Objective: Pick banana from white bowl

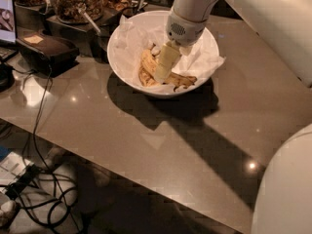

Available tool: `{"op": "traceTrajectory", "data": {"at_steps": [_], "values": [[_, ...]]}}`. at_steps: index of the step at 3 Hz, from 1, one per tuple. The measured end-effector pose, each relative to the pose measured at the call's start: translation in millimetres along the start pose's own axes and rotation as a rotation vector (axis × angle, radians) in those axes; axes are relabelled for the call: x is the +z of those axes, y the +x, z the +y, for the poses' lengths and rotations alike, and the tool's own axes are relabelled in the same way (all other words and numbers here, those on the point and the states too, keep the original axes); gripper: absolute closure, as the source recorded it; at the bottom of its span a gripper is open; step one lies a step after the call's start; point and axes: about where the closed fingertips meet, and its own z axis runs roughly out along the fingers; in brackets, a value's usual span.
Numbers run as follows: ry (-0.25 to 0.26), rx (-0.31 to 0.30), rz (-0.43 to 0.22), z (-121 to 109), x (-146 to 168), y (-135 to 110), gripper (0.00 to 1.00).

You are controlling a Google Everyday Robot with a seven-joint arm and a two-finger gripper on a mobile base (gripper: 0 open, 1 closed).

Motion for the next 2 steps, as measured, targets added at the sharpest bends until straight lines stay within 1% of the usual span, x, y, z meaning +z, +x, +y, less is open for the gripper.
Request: {"op": "traceTrajectory", "data": {"at_steps": [1,2], "values": [[-0.004,0.006,0.005,-0.9,3.2,1.2,0.32],[-0.007,0.013,0.016,-2.3,7.9,1.8,0.35]]}}
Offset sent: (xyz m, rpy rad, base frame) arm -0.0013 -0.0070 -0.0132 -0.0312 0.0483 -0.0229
